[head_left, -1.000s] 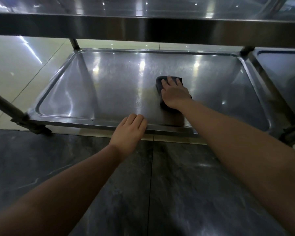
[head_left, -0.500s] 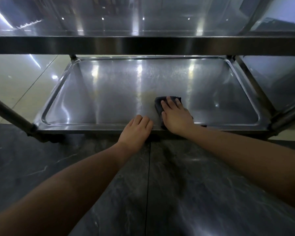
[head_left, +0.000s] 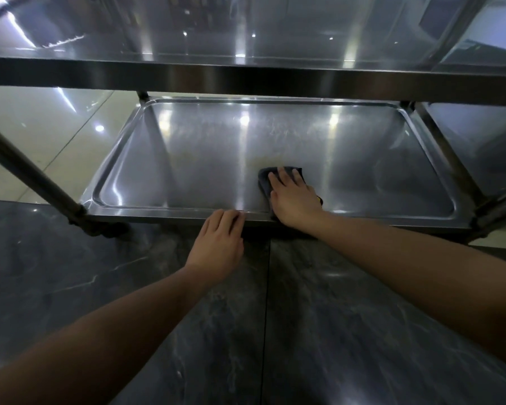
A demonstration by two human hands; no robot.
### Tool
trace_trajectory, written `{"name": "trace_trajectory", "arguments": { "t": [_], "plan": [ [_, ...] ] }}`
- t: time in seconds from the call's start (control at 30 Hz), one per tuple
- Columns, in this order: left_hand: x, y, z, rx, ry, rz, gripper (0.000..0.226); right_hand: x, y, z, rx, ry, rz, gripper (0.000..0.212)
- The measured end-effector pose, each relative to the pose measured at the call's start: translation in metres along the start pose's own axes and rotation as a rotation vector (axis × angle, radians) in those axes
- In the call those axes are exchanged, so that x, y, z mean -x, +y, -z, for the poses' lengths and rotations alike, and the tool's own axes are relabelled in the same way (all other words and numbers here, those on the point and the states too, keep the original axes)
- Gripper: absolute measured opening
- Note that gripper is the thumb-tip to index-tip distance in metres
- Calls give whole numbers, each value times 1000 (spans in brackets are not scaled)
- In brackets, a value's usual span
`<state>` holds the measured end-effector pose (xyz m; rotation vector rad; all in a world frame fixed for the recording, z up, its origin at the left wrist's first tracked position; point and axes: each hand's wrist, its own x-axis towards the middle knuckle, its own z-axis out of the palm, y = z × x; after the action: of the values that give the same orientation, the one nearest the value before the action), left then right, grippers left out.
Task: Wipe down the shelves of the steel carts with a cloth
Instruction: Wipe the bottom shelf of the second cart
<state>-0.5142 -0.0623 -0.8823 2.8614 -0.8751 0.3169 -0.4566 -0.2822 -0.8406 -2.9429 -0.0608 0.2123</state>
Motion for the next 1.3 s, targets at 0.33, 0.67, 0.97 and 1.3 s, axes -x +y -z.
{"name": "trace_trajectory", "arguments": {
  "t": [0.33,0.67,0.97,1.3],
  "plan": [
    [-2,2,-11,-42,66,-18,60,-93,8,22,-45,7,-205,58],
    [3,20,3,33,-22,120,61,-91,-10,14,-31,-7,-19,56],
    [-6,28,24,104,-119,272,66,-29,-2,-2,-13,33,40,55],
    [5,-36,30,126,8,207,31,4,-25,-10,23,38,-44,59]
  ]
}}
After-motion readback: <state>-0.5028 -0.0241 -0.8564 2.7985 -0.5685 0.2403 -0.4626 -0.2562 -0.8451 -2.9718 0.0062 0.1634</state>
